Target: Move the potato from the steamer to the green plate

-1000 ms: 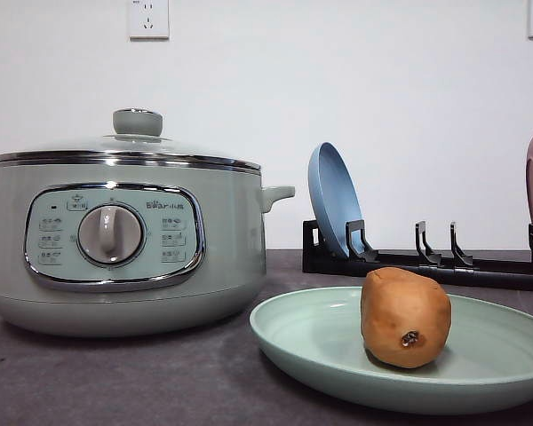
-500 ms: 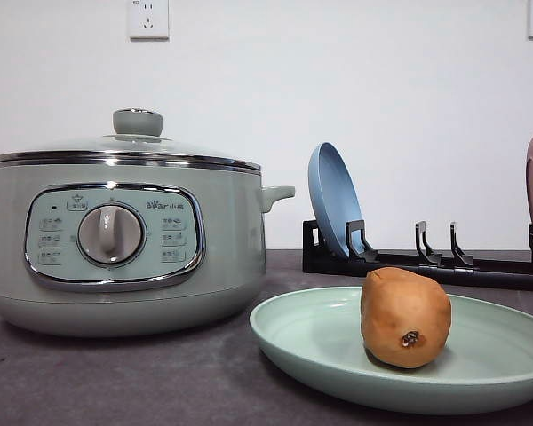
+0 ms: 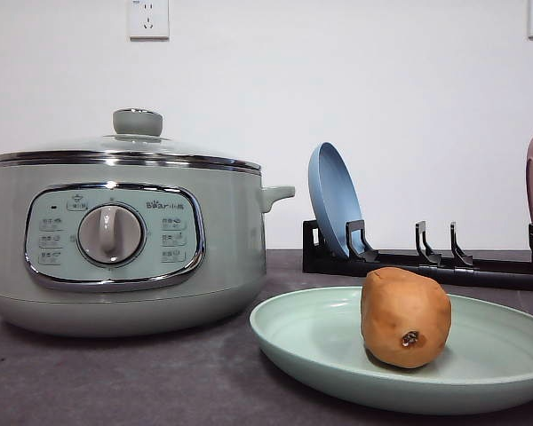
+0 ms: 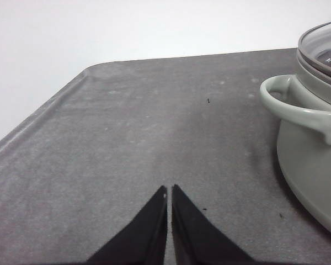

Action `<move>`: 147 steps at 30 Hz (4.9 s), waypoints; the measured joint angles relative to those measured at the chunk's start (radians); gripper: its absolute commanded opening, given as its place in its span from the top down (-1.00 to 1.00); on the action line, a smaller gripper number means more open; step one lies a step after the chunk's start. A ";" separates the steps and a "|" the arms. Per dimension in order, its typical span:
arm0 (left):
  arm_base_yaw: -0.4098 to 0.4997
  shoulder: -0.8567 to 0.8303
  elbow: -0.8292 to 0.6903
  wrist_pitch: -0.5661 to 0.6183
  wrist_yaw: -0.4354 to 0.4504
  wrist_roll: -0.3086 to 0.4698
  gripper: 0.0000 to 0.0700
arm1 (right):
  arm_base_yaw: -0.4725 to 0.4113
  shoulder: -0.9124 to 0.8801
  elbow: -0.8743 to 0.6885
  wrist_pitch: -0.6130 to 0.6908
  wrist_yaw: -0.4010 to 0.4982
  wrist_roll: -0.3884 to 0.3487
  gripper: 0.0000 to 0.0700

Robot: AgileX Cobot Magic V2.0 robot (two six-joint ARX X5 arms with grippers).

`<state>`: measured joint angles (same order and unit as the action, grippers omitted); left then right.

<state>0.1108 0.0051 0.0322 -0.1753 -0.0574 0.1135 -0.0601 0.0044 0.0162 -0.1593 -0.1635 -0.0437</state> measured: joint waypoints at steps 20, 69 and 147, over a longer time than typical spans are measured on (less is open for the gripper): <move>0.000 0.000 0.000 0.000 0.000 0.000 0.99 | 0.000 0.000 0.000 0.000 0.000 0.000 1.00; 0.000 0.000 0.000 0.000 0.000 0.000 0.99 | 0.000 0.000 0.000 0.000 0.000 0.000 1.00; 0.000 0.000 0.000 0.000 0.000 0.000 0.99 | 0.000 0.000 0.000 0.000 0.000 0.000 1.00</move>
<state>0.1108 0.0051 0.0322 -0.1753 -0.0574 0.1135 -0.0601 0.0044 0.0162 -0.1593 -0.1638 -0.0437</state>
